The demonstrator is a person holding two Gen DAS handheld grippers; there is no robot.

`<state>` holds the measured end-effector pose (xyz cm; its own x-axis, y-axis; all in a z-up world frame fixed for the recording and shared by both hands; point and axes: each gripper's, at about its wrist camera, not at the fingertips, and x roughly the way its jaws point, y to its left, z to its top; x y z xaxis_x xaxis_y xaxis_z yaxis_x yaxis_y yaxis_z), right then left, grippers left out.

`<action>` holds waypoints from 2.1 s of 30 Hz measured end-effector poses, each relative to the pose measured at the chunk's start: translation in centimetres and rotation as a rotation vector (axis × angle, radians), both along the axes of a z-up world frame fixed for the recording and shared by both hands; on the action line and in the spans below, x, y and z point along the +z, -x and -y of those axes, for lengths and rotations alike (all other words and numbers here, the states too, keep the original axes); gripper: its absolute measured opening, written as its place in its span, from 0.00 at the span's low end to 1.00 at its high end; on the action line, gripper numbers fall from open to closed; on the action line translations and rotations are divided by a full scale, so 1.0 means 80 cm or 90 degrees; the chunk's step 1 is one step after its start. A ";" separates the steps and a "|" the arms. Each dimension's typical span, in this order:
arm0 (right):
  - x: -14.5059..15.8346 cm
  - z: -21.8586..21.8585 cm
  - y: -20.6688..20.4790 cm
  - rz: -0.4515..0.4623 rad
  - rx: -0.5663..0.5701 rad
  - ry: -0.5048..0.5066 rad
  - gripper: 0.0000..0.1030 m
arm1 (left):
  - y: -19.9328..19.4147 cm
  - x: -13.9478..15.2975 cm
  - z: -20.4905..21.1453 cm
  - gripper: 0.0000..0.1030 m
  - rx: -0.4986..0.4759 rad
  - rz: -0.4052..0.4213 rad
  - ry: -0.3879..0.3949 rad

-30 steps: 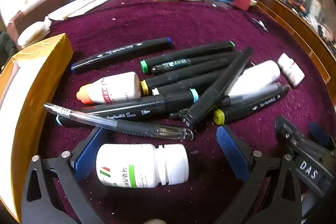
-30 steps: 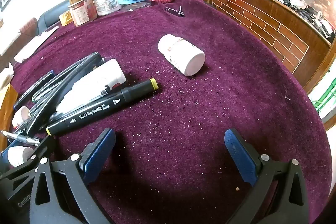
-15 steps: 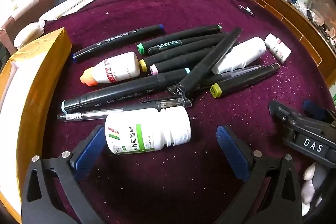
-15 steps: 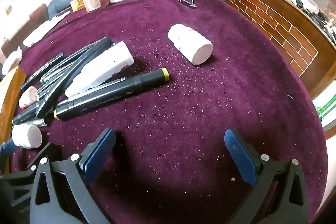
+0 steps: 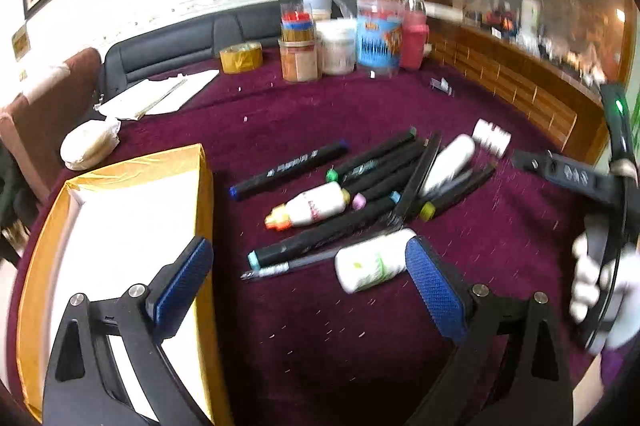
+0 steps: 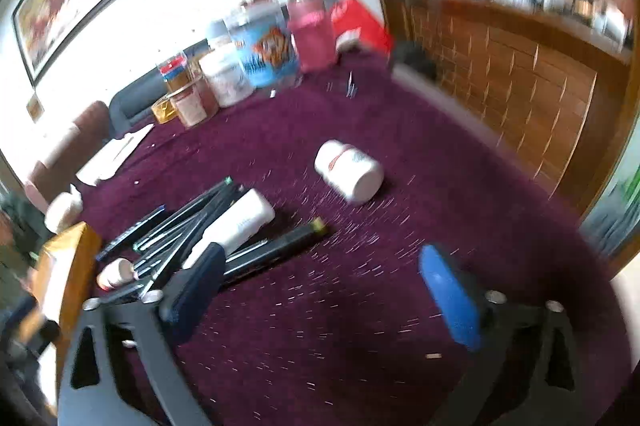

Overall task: Organize rigid objects
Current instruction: 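Move the left gripper over the white pill bottle with green label, then close the left gripper on the white pill bottle and lift it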

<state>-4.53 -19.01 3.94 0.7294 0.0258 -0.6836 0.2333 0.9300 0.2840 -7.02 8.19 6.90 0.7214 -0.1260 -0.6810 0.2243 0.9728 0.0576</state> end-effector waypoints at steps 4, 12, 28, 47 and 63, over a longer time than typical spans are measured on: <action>-0.038 -0.004 -0.002 -0.014 0.013 -0.059 0.78 | 0.000 -0.015 0.029 0.95 -0.055 -0.001 -0.071; -0.039 -0.001 0.011 0.010 0.016 -0.082 0.78 | -0.031 -0.057 0.083 0.69 -0.148 -0.074 -0.173; -0.043 0.006 0.011 0.003 0.030 -0.101 0.78 | -0.014 -0.049 0.092 0.44 -0.171 -0.133 -0.079; -0.047 0.004 0.011 0.001 0.031 -0.097 0.78 | -0.012 -0.061 0.122 0.46 -0.171 -0.106 -0.132; -0.046 0.002 0.011 -0.001 0.031 -0.092 0.78 | -0.021 -0.064 0.122 0.35 -0.108 -0.155 -0.005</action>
<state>-5.40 -19.20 0.22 0.7239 0.1589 -0.6714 0.1900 0.8896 0.4154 -5.37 -1.56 1.81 0.5058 -0.2250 -0.8328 0.3924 0.9197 -0.0101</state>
